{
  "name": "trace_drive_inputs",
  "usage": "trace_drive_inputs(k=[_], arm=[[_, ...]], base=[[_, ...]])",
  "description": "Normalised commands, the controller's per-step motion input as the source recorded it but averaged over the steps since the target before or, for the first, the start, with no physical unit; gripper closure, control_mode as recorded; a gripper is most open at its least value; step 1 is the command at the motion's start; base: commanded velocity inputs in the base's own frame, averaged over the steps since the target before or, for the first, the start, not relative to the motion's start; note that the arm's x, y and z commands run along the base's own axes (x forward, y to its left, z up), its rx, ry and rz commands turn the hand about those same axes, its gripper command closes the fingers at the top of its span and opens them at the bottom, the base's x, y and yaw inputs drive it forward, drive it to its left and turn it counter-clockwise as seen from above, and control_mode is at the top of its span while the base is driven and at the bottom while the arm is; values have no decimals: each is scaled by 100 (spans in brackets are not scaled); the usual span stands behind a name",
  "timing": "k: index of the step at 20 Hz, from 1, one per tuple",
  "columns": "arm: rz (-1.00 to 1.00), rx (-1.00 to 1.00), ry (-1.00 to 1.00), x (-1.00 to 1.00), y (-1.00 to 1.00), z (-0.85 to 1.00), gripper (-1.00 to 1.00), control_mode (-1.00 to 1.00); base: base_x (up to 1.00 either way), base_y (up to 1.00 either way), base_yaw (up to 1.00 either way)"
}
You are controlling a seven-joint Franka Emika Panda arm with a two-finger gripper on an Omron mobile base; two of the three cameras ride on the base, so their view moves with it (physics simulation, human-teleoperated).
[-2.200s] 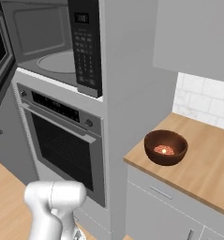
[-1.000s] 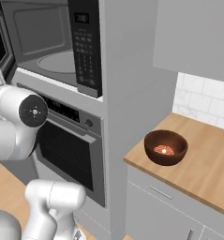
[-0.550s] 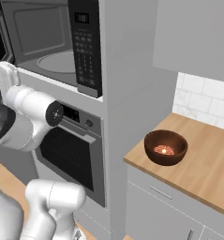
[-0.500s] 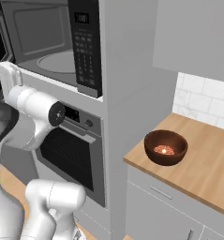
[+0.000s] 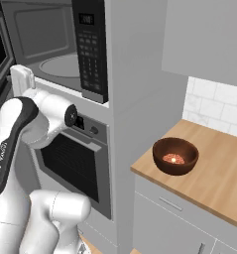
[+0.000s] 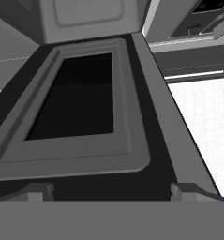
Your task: Open the microwave, place the bowl with waffle inside the microwave, then close the microwave door and turn it on.
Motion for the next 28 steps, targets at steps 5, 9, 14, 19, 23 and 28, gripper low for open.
trace_drive_inputs(k=[5,9,14,19,23,28], arm=[[1,-6,-8,-1,67,-15,-100,-100],[0,-5,-12,1,85,-10,-100,-100],[4,0,-6,14,23,0,-100,-100],[8,-1,-5,-6,52,-7,-100,-100],[0,-14,-1,-24,100,-6,-100,-100],[0,-19,0,-23,100,0,-100,-100]], base=[[0,0,0],[0,0,0],[0,0,0],[0,0,0],[0,0,0],[0,0,0]])
